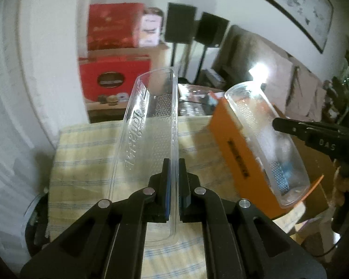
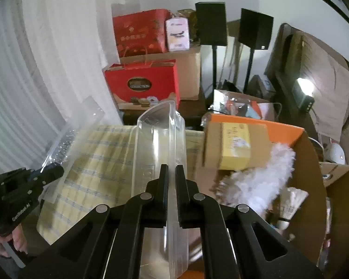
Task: Organize objects
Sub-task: 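Lift both clear trays and carry them over the orange box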
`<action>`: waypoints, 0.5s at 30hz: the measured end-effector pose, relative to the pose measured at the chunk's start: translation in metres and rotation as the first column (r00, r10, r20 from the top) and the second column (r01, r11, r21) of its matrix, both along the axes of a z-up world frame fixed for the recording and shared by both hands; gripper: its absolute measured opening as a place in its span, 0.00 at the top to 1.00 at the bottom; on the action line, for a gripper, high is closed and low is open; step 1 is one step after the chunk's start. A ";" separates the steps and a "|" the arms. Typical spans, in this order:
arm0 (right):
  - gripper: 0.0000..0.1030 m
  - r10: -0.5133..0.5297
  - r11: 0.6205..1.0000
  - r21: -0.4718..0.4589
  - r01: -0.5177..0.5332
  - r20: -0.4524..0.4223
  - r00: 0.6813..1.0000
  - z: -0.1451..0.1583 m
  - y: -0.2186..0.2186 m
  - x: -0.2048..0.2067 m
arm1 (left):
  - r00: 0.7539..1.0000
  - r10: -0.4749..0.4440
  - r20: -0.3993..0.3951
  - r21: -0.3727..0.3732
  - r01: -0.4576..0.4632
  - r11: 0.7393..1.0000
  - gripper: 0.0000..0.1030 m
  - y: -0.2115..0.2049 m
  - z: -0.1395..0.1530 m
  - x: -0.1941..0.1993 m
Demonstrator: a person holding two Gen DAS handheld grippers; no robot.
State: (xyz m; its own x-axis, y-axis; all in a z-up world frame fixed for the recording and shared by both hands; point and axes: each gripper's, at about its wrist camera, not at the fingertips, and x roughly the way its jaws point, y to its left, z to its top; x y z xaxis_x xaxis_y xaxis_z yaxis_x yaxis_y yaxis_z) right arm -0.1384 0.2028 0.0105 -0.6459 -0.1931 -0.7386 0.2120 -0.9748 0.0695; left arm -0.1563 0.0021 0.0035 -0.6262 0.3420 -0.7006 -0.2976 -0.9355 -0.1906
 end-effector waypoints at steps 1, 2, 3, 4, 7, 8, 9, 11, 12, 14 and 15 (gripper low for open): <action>0.95 -0.007 1.000 0.002 0.007 -0.002 1.000 0.002 0.005 0.002 | 1.000 -0.014 -0.003 0.003 0.014 1.000 0.96 0.009 0.003 0.001; 0.95 -0.016 1.000 0.001 0.016 -0.006 1.000 0.004 0.011 0.005 | 1.000 -0.026 -0.007 0.004 0.026 1.000 0.96 0.018 0.006 0.002; 0.95 -0.025 1.000 0.002 0.025 -0.008 1.000 0.006 0.017 0.007 | 0.999 -0.034 -0.010 0.004 0.034 0.999 0.96 0.024 0.007 0.003; 0.95 -0.038 0.999 0.001 0.038 -0.011 0.999 0.009 0.026 0.009 | 0.999 -0.044 -0.014 0.004 0.044 0.999 0.96 0.032 0.010 0.005; 0.95 -0.072 0.997 -0.001 0.072 -0.017 0.997 0.015 0.049 0.014 | 0.997 -0.078 -0.018 0.012 0.078 0.997 0.96 0.055 0.015 0.008; 0.95 -0.085 0.996 0.000 0.085 -0.019 0.996 0.016 0.058 0.016 | 0.996 -0.089 -0.018 0.017 0.089 0.996 0.96 0.063 0.016 0.009; 0.95 -0.098 0.995 0.002 0.098 -0.021 0.995 0.017 0.066 0.016 | 0.995 -0.098 -0.018 0.020 0.098 0.995 0.96 0.070 0.017 0.009; 0.95 -0.129 0.992 0.004 0.129 -0.021 0.991 0.018 0.084 0.017 | 0.993 -0.121 -0.012 0.031 0.121 0.992 0.96 0.086 0.017 0.009; 0.95 -0.143 0.990 0.004 0.143 -0.020 0.990 0.018 0.092 0.017 | 0.991 -0.132 -0.008 0.038 0.132 0.990 0.96 0.093 0.017 0.009; 0.95 -0.176 0.984 0.006 0.176 -0.015 0.984 0.017 0.110 0.016 | 0.987 -0.158 0.002 0.053 0.157 0.986 0.96 0.110 0.018 0.007; 0.95 -0.190 0.982 0.007 0.190 -0.012 0.982 0.016 0.117 0.016 | 0.986 -0.165 0.004 0.055 0.164 0.985 0.96 0.114 0.017 0.007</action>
